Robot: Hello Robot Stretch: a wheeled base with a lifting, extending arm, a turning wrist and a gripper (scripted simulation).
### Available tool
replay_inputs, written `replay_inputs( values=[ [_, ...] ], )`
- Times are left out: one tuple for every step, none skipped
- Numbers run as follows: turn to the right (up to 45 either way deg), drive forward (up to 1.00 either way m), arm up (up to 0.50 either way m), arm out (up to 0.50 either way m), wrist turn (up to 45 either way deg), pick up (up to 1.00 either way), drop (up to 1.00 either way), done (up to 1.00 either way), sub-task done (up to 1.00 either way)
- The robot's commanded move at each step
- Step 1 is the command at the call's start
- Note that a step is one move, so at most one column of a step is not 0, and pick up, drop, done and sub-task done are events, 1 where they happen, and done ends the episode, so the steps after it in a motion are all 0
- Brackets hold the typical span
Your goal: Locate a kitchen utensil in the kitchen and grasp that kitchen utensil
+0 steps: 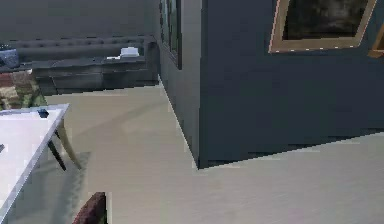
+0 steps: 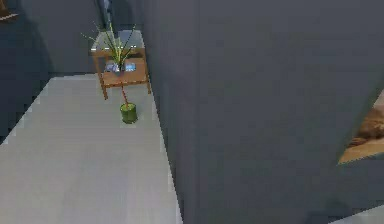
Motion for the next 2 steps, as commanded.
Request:
replay_inputs(
  values=[
    [0.0,0.75,0.0,0.0,0.0,0.0,0.0,0.0,0.0],
    [-27.0,0.0,0.0,0.0,0.0,0.0,0.0,0.0,0.0]
  ],
)
